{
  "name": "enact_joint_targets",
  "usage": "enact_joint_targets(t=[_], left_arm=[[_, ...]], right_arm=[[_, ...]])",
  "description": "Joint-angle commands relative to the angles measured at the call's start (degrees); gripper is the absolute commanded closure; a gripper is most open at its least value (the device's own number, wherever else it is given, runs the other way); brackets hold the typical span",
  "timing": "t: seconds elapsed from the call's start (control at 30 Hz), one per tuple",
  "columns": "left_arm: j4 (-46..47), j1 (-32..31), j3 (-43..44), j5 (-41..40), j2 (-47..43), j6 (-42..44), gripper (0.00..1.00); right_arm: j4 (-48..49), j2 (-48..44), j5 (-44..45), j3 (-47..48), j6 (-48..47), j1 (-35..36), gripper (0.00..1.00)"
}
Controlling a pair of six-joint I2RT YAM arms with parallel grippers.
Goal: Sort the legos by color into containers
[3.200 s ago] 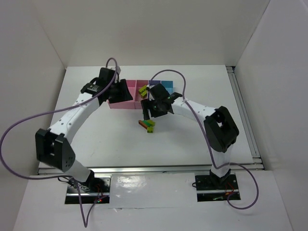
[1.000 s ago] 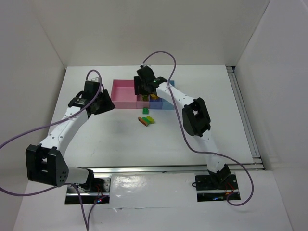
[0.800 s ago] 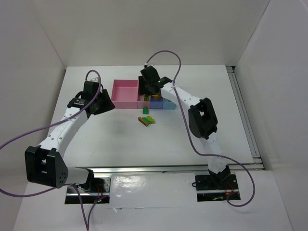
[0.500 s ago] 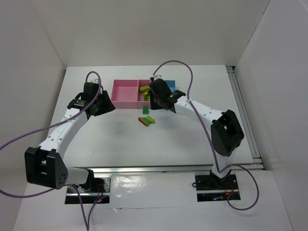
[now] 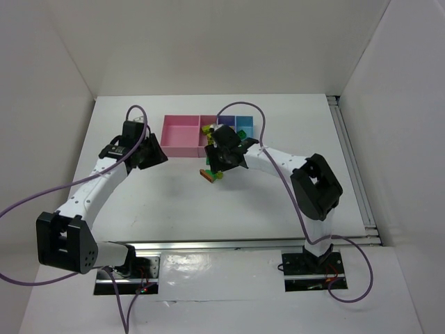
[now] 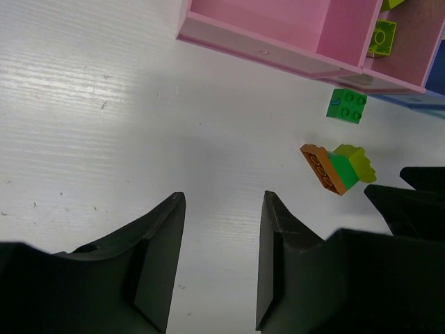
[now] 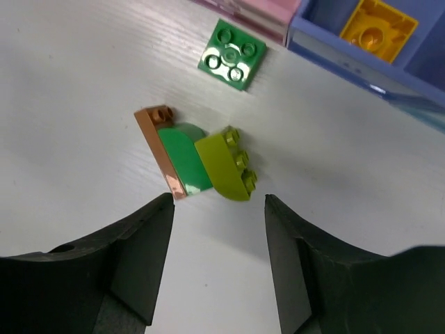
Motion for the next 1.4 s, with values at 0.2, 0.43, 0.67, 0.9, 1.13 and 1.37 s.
enact_joint_targets(t=[0.2,0.43,0.67,0.9,1.13,1.37], left_arm=[[1.43,-0.24,-1.18,0.36,-1.00,0.54,0.50],[1.43,-0.24,-1.18,-1.56,-1.00,1.68,0.50],[1.43,0.90,-1.71,-1.57,-1.00,2.21,0.48],[1.43,1.43,-1.71,1.23,-0.39,2.74,0.48],[3.45,1.43,-3.20,5.28,0.76,1.51,0.48],[2.93,1.43,-2.59,6.69,2.26,0.98,0.47]], right_arm=[[1.29,11.09,2.63,11.25,10.79,0.47,0.18],[2.00,16.89,7.72,14.68,12.73,0.99,0.20],[0.85,21.56,10.02,21.27,12.73,1.00,0.38],[0.77,9.11,12.48,14.97,11.59,3.02,0.79],[0.77,-6.82,20.83,5.82,9.31,-0.21,0.79],[0.59,-0.07,19.43,12.13,5.88,-9.18,0.79]])
